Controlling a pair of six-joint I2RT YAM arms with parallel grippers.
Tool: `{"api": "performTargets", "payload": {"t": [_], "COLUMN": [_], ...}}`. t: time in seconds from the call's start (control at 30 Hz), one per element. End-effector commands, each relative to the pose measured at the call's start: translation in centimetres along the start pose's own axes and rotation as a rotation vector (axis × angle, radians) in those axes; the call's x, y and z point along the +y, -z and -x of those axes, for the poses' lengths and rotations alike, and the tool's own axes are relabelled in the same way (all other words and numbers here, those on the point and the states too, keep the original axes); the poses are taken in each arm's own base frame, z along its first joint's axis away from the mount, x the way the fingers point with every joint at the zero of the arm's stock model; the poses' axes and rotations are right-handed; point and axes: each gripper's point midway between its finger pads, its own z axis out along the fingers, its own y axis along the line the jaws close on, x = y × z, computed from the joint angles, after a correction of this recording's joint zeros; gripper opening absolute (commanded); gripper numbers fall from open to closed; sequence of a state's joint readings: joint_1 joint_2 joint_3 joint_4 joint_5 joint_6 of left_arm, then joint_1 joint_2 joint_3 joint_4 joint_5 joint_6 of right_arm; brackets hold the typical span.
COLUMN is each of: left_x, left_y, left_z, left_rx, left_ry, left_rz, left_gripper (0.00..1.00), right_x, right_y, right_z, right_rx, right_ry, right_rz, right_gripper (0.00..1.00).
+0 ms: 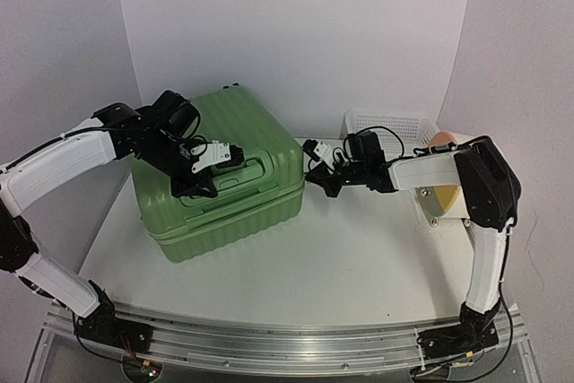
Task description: Open, take out, and arrange the luggage
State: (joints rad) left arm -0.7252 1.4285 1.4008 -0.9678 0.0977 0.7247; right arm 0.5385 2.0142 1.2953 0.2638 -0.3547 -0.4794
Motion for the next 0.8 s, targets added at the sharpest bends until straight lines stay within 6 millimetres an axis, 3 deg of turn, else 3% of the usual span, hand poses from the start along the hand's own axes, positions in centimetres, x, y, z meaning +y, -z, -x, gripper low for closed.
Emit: {"api": "performTargets", "payload": {"t": [0.0,0.17,0.33,0.37,0.5,0.53,0.6,0.7,0.77], "left_x": [-7.8,-7.3,-5.6,-4.6,0.1,1.2,3.4,6.3,8.6], "left_y": [1.2,1.5,2.0,2.1,4.4,5.2,7.0,10.5,12.2], "left_z": [-5.2,-3.9,-2.3,-1.7,2.4,3.2,4.5,6.4,6.3], "left_rx": [0.138,0.084,0.051,0.035,-0.1,-0.133,-0.185,-0.273,-0.293], "left_ry": [-0.266,-0.282,-0.23,-0.212,-0.132,-0.107,-0.063,-0.026,0.018], "left_rz": [-0.319,-0.295,-0.213,-0.167,0.038,0.07,0.122,0.192,0.256], "left_gripper": [0.0,0.0,0.01,0.06,0.64,0.72,0.8,0.82,0.82], "right_x": [-9.9,-7.9,-7.6,-7.3,-6.0,-5.7,-5.1,-4.8,-4.6], "right_y": [2.7,-1.0,-1.3,-1.2,-0.4,-0.3,-0.4,-0.6,-0.8], "right_z": [11.3,12.3,11.4,11.0,10.2,10.1,9.9,9.7,9.6], "right_rx": [-0.307,-0.351,-0.395,-0.395,-0.421,-0.423,-0.419,-0.413,-0.411], "right_ry": [0.191,0.202,0.106,0.088,0.028,0.024,0.024,0.018,0.014], "right_rz": [-0.296,-0.207,-0.203,-0.197,-0.171,-0.168,-0.157,-0.15,-0.144], "right_gripper": [0.0,0.0,0.0,0.0,0.0,0.0,0.0,0.0,0.0]}}
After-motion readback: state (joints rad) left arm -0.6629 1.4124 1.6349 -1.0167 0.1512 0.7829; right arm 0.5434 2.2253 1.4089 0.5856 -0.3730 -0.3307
